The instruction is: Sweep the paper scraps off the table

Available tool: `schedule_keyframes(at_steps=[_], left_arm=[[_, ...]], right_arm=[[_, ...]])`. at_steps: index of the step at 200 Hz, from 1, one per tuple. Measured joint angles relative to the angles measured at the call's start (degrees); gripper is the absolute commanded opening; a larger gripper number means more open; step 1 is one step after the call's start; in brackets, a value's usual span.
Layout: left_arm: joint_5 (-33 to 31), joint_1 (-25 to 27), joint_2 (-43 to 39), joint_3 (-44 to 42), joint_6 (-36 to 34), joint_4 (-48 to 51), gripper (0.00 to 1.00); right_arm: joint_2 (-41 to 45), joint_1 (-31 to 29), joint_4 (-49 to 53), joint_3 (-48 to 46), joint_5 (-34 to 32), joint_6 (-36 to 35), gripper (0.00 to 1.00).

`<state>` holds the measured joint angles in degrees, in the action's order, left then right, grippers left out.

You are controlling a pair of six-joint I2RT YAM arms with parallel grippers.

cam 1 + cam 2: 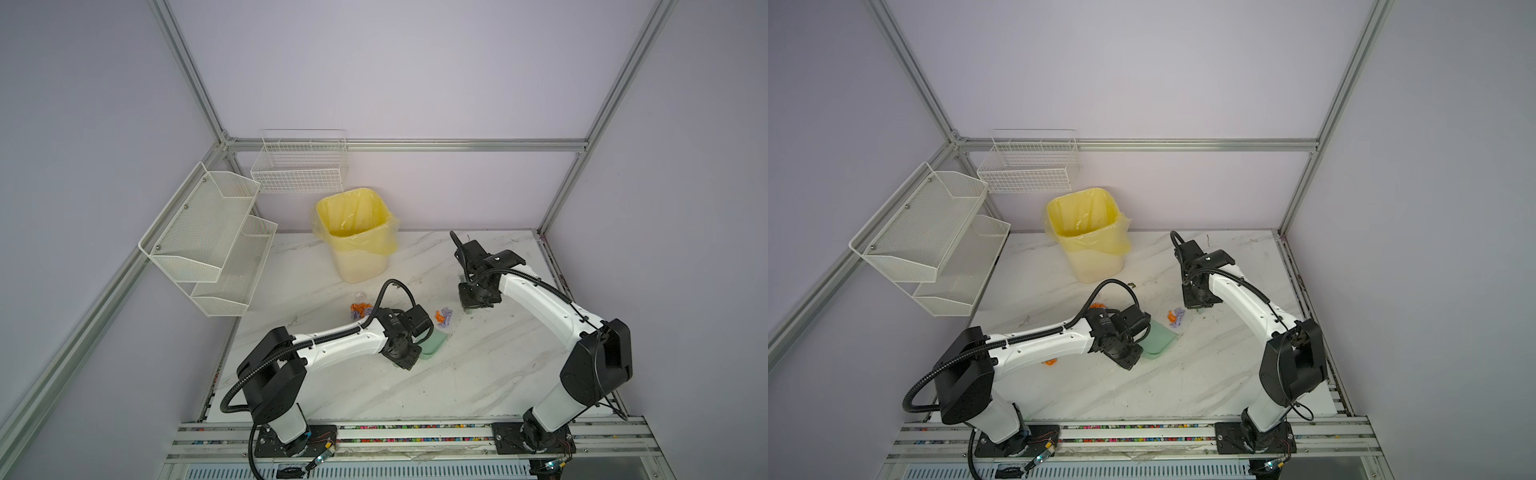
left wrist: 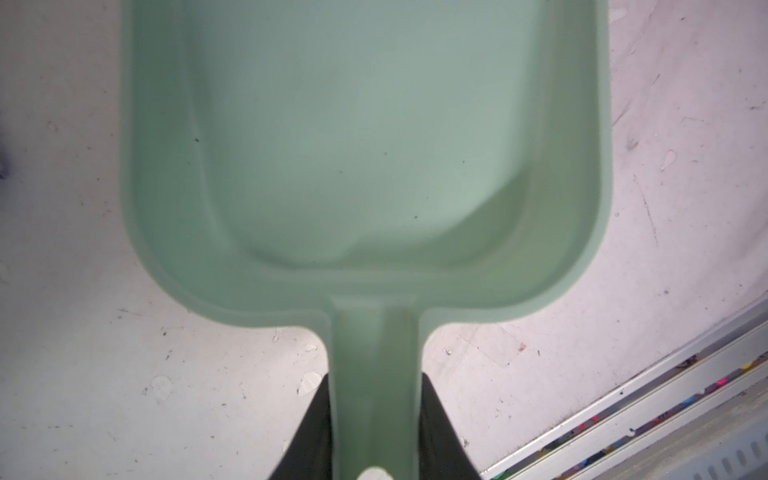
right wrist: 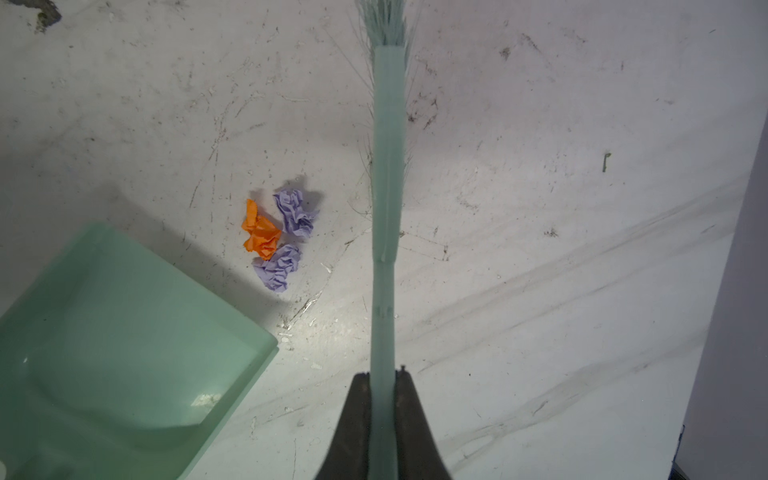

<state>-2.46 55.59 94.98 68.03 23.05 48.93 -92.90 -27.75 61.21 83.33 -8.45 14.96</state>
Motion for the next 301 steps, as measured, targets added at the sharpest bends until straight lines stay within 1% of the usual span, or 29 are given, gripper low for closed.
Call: schedule_keyframes(at_steps=[81,164,187,232,267,301], left_arm=[[-0.61,0.0,4.7,2.67,-1.73,1.22,0.16],[-1.25,-0.11,6.8,4.72,-2.78,1.44,0.15],[-1.22,-0.48,7.82,4.87,-3.23,1.29,0.15],[-0.96,-1.77,9.22,5.16,-4.09,0.48,0.15],[-0.98,-2.56,9.31,5.16,-4.24,-0.39,0.15],[-1.27,-2.78,9.31,5.16,-4.22,-0.87,0.15]], right_arm=[[1.14,0.02,-0.5,-1.95,3.43,-1.92,0.0],[1.73,-0.66,-2.14,-2.6,7.96,-4.52,0.0],[1.73,-2.8,-2.14,-2.69,10.01,-5.51,0.0],[2.01,-10.93,-2.1,-2.69,14.73,-6.38,0.0],[5.73,-11.45,-1.86,-2.82,15.76,-4.61,0.0],[9.62,-11.63,-1.4,-2.82,13.07,-0.79,0.0]])
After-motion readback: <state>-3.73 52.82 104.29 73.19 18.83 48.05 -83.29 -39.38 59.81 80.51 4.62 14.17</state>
